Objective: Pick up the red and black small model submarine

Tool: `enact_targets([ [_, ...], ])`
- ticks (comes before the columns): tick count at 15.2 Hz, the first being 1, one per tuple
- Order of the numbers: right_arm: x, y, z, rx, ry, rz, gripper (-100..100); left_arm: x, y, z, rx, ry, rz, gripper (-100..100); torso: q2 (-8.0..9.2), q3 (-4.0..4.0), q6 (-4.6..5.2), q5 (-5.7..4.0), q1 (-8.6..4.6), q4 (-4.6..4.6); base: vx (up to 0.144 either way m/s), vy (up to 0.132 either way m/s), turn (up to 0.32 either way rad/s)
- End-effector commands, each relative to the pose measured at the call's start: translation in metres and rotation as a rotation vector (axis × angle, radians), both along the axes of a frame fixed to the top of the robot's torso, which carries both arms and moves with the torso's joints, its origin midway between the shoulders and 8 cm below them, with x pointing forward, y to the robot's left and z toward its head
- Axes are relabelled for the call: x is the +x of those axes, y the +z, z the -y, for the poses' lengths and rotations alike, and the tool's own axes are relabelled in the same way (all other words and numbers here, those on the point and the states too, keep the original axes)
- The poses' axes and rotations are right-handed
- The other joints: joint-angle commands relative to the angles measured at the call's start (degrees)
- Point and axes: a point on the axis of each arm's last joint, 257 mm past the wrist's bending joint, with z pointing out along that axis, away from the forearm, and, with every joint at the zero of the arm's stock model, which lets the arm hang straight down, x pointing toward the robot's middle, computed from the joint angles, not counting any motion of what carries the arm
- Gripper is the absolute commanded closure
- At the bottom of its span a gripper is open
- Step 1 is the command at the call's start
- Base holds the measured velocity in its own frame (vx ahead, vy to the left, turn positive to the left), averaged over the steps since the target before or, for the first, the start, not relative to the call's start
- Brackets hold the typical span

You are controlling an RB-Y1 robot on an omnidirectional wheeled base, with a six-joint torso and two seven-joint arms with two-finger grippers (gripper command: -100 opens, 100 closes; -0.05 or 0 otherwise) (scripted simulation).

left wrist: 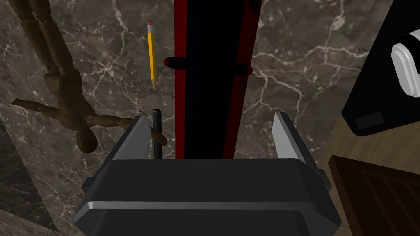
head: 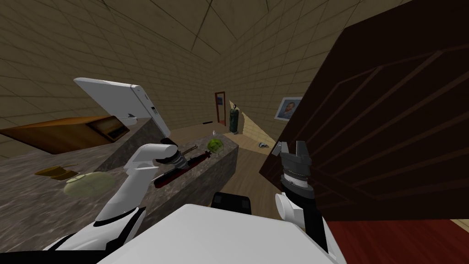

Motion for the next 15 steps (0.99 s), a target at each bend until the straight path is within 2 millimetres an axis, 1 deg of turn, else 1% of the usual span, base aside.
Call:
enact_targets([
  [1, 0.0, 0.0, 0.0, 0.0, 0.0, 0.0, 0, -0.006, 0.0, 0.0, -0.004, 0.008, -0.026, -100, 0.0, 0.0, 0.0, 0.0, 0.0, 0.0, -0.006, 0.007, -0.02],
  [2, 0.0, 0.0, 0.0, 0.0, 0.0, 0.0, 0, -0.003, 0.0, 0.0, -0.002, 0.003, -0.011, -100, 0.0, 0.0, 0.0, 0.0, -0.01, 0.0, 0.0, 0.0, 0.0],
  [3, 0.0, 0.0, 0.0, 0.0, 0.0, 0.0, 0, -0.001, -0.01, -0.003, -0.004, 0.005, -0.016, -100, -0.01, 0.0, 0.0, 0.0, -0.03, 0.0, 0.0, 0.0, 0.0],
  [4, 0.0, 0.0, 0.0, 0.0, 0.0, 0.0, 0, -0.001, -0.01, -0.003, -0.004, 0.005, -0.016, -100, -0.02, -0.01, 0.0, 0.0, -0.04, -0.01, 0.001, -0.007, 0.001],
  [7, 0.0, 0.0, 0.0, 0.0, 0.0, 0.0, 0, 0.003, -0.022, -0.007, -0.003, 0.004, -0.017, -100, -0.04, -0.03, 0.0, -0.01, -0.08, -0.01, 0.003, -0.01, 0.001],
  [8, 0.0, 0.0, 0.0, 0.0, 0.0, 0.0, 0, 0.003, -0.025, -0.007, -0.003, 0.004, -0.017, -100, -0.05, -0.03, 0.0, -0.01, -0.08, -0.01, 0.004, -0.011, 0.001],
  [9, 0.0, 0.0, 0.0, 0.0, 0.0, 0.0, 0, 0.001, -0.021, -0.006, -0.004, 0.005, -0.018, -100, -0.05, -0.03, 0.0, -0.01, -0.09, -0.01, 0.002, -0.006, 0.001],
  [10, 0.0, 0.0, 0.0, 0.0, 0.0, 0.0, 0, 0.002, -0.021, -0.007, -0.004, 0.004, -0.017, 100, -0.05, -0.03, 0.0, -0.02, -0.08, -0.01, 0.0, 0.0, 0.0],
  [14, 0.0, 0.0, 0.0, 0.0, 0.0, 0.0, 0, 0.002, -0.021, -0.007, -0.002, 0.004, -0.015, 100, -0.04, -0.03, 0.01, 0.04, -0.07, -0.03, 0.001, 0.001, 0.001],
  [15, 0.0, 0.0, 0.0, 0.0, 0.0, 0.0, 0, 0.0, -0.012, -0.004, -0.004, 0.005, -0.016, 100, -0.04, -0.03, 0.01, 0.04, -0.07, -0.03, 0.0, 0.0, 0.0],
])
